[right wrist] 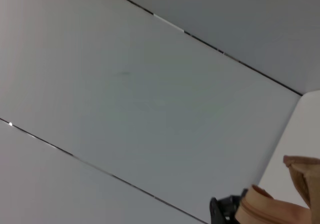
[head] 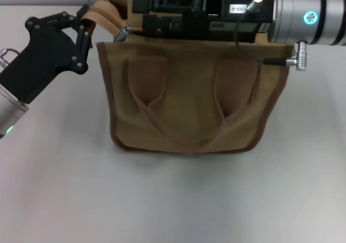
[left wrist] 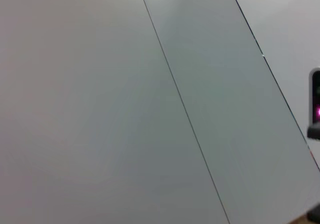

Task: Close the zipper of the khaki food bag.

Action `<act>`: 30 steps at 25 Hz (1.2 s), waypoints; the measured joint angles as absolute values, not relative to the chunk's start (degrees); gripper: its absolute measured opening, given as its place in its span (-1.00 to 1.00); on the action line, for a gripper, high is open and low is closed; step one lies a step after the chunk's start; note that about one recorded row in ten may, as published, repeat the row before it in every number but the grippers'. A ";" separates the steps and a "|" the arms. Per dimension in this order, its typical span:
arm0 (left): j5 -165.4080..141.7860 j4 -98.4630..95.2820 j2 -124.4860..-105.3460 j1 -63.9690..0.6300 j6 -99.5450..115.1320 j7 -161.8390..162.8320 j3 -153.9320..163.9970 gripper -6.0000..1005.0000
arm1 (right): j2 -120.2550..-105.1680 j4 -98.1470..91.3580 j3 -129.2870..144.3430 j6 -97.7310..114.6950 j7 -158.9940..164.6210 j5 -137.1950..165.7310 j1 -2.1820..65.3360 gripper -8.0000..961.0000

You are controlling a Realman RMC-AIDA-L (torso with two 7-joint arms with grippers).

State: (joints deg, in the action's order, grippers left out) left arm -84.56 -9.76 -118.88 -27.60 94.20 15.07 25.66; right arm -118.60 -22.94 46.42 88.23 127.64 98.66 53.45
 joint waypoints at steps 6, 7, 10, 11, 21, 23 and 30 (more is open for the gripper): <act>-83.08 -9.76 -118.91 -28.28 94.31 15.53 25.66 -0.93 | -118.82 -23.27 48.72 85.87 129.02 98.70 54.07 0.51; -82.86 -9.75 -118.91 -28.39 94.47 15.57 25.66 -0.93 | -118.82 -23.28 49.26 85.10 129.34 98.71 54.09 0.51; -82.82 -9.75 -118.91 -28.53 94.73 15.57 25.66 -0.93 | -118.83 -23.30 49.76 84.42 129.76 98.71 54.13 0.51; -82.82 -9.75 -118.92 -28.62 95.03 15.59 25.66 -0.93 | -118.83 -23.30 49.86 84.29 129.85 98.71 54.17 0.51; -82.79 -9.67 -118.92 -29.51 96.34 15.91 25.97 -0.92 | -118.99 -23.29 51.61 82.49 130.33 98.71 55.07 0.51; -82.79 -9.70 -118.92 -29.68 96.65 16.58 25.90 -0.92 | -119.00 -23.29 51.62 82.29 130.34 98.70 55.11 0.51; -82.79 -10.27 -118.92 -30.11 97.12 19.10 25.69 -0.92 | -119.01 -23.29 51.59 81.69 130.14 98.48 55.08 0.51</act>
State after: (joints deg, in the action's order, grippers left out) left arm -82.79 -10.27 -118.92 -30.11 97.12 19.10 25.69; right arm -119.01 -23.29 51.59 81.69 130.14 98.48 55.08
